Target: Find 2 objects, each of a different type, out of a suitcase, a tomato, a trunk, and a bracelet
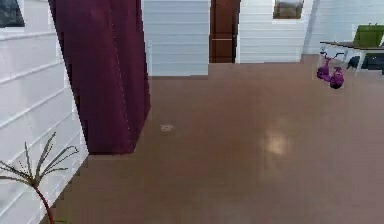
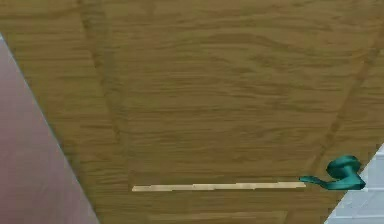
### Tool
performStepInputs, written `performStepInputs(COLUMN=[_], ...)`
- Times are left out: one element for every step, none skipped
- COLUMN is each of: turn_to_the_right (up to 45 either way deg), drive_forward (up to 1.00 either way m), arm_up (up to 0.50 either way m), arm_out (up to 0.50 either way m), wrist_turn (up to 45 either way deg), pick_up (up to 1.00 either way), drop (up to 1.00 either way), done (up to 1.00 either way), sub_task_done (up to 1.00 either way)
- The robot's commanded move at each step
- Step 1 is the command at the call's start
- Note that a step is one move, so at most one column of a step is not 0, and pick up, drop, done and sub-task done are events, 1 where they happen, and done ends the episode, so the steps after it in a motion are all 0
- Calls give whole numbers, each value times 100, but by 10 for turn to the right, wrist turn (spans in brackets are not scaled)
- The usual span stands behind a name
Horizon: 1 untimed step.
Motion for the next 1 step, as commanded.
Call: performStepInputs(turn_to_the_right=[0], drive_forward=[45], arm_up=[0], arm_out=[0], wrist_turn=[0], pick_up=[0], drop=[0], done=[0], sub_task_done=[0])
